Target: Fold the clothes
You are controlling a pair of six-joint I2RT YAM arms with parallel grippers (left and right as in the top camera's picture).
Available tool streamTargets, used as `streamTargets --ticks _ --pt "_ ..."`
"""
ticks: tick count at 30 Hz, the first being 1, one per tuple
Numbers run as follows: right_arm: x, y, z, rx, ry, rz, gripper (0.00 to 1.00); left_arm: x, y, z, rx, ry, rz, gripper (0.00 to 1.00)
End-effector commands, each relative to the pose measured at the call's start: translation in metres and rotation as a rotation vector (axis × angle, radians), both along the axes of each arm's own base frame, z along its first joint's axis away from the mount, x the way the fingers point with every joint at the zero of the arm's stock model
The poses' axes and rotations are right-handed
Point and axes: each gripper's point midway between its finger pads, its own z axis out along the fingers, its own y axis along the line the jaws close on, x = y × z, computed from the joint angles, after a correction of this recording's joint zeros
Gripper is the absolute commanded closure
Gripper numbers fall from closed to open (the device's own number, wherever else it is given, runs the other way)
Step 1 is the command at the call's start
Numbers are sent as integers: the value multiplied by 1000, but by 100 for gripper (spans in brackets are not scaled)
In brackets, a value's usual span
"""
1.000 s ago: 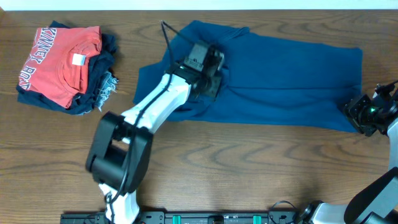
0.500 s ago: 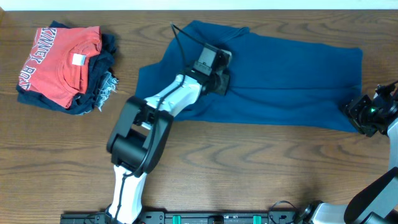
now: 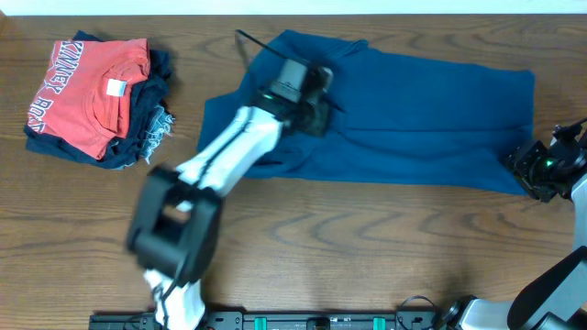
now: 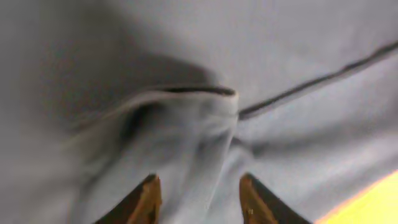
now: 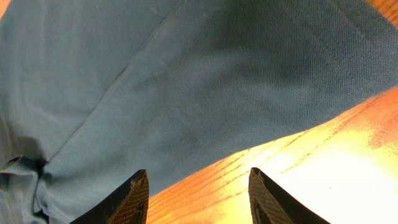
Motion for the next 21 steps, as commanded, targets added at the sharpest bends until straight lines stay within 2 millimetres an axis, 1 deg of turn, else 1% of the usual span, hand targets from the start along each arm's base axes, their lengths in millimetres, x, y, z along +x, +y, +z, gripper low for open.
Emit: streamTargets --ticks 1,3,4,6,8,10,12,16,21 --pt "2 1 2 -14 -5 25 48 -2 42 28 61 -14 90 48" --pt "-1 1 1 -16 10 19 43 -16 64 22 101 68 119 47" --pt "-4 -1 -1 -20 29 5 39 -24 73 16 123 114 130 46" --pt "-14 -6 -6 -40 86 -41 32 -39 88 1 160 200 147 43" --pt "-23 -13 -10 -64 141 -92 25 -52 97 -13 184 262 157 39" --pt "-30 -17 -14 -69 177 -133 22 -62 102 -25 201 303 159 35" --pt "-31 -18 -16 -57 184 -146 22 -72 106 -35 215 334 157 31" --pt "-32 -19 -17 -54 188 -148 22 -82 106 -43 220 369 149 30" --pt "-32 -19 -17 -54 187 -152 22 -89 109 -55 240 370 101 30"
